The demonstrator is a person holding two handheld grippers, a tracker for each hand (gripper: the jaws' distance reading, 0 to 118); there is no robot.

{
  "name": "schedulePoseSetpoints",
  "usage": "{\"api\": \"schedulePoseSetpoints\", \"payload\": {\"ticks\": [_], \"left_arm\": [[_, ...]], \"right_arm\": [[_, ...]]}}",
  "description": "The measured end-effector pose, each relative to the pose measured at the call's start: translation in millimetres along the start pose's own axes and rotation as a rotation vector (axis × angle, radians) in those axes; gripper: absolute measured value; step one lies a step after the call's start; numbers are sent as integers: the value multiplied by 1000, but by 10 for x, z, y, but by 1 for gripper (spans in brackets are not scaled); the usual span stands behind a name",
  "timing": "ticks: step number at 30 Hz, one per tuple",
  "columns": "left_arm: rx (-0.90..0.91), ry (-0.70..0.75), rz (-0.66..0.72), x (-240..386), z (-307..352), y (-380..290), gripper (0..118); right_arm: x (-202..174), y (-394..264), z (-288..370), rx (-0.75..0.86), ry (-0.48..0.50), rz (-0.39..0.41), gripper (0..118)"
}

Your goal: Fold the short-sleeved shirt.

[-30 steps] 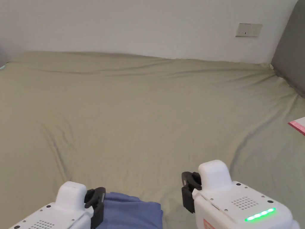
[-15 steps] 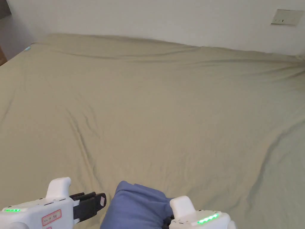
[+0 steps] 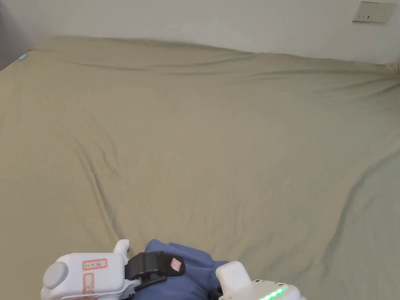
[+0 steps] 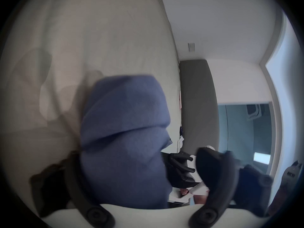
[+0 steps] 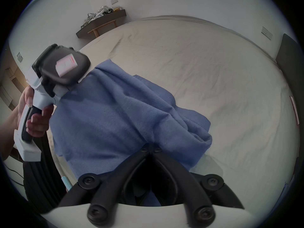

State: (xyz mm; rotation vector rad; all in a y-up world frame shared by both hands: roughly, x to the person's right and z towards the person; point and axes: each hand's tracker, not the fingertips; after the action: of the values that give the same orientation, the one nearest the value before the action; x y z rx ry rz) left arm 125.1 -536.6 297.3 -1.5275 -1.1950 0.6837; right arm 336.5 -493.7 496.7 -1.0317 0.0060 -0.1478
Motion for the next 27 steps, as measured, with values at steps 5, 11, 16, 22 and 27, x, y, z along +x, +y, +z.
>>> {"api": "schedulePoseSetpoints", "payload": {"ticks": [5,11,16,22,27], "left_arm": [[31,-105,255,-522,-36,63,38],[75,75,98,-160,-49,-96,38],[107,212,-40,129,235,-224,38],[141,93,11,182,475,-396,38],[175,310,-107,353,658,-513,38]], "right_arm": [[-47,-5,2,29,-17,39,2],[70,21,232,58,7,-22,2],[204,154,902,219,-112,-19,2],[149,391,1830,440,-274,56,2],[-104,478,2363,609,-363,59,2]]}}
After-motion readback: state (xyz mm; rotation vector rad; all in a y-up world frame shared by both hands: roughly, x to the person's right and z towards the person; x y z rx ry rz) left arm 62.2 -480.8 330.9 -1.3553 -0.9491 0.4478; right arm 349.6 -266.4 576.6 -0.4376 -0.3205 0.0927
